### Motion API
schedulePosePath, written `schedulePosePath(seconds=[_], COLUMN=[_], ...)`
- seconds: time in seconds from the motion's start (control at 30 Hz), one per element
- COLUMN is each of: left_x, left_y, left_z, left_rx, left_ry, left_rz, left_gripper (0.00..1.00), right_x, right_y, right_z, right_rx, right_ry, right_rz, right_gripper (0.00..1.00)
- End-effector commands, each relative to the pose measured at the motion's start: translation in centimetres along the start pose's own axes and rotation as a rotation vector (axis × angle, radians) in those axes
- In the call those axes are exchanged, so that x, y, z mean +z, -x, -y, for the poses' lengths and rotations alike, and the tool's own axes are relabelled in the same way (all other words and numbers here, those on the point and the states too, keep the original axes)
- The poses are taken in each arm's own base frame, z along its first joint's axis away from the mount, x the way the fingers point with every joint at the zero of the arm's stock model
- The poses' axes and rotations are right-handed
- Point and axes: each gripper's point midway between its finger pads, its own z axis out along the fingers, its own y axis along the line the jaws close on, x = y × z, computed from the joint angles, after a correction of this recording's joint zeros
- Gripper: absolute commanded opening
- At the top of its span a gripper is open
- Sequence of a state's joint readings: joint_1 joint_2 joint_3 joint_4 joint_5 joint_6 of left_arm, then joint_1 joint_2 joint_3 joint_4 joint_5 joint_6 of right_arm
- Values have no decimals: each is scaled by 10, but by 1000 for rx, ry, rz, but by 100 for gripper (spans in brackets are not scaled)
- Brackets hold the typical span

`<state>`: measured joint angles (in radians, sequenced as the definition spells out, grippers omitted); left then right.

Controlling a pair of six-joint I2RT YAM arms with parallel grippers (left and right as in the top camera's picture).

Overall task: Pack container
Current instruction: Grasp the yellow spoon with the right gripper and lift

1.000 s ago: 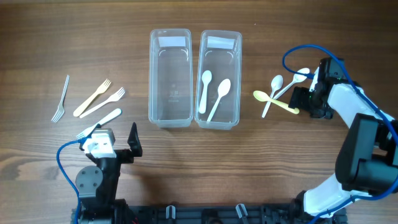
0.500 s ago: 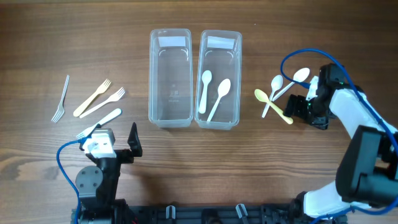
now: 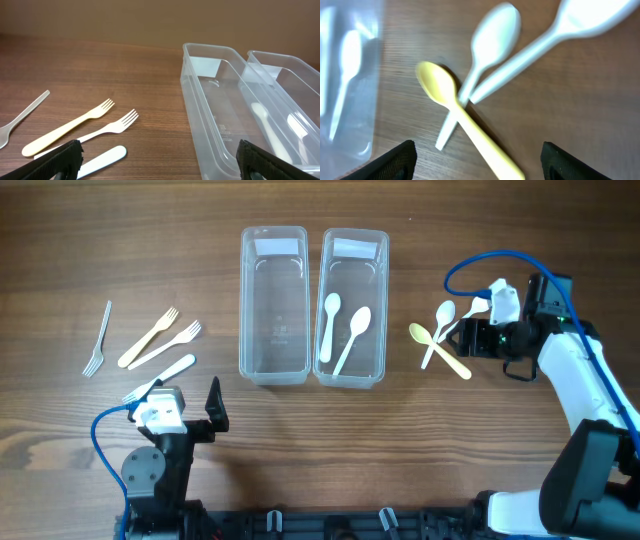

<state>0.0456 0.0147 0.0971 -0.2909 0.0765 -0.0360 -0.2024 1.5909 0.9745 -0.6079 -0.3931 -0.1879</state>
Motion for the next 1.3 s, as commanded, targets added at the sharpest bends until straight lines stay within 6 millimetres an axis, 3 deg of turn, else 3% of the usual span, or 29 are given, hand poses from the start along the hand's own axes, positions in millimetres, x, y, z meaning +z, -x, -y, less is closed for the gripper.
schedulePosePath(seconds=[0.0, 0.13, 0.23, 0.43, 0.7, 1.07, 1.27], left_x=[0, 0, 0, 0, 0, 0, 0], left_y=[-1, -1, -1, -1, -1, -1, -1], left_z=[2, 2, 2, 2, 2, 2, 2], left_rx=[3, 3, 3, 3, 3, 3, 3], left_ry=[-14, -13, -14, -14, -14, -14, -14], left_rz=[2, 2, 2, 2, 2, 2, 2], left_gripper=[100, 100, 100, 100, 100, 100, 100], right_x=[1, 5, 11, 37, 75, 80, 75], right_y=[13, 14, 14, -10, -45, -43, -49], right_z=[-23, -31, -31, -24, -3, 2, -1], right_rx=[-249, -463, -504, -503, -400, -287, -236], right_ry=[97, 76, 50, 38, 22, -13, -7], right_rz=[61, 63, 46, -79, -240, -233, -266], right_gripper=[80, 81, 80, 74, 56, 5, 4])
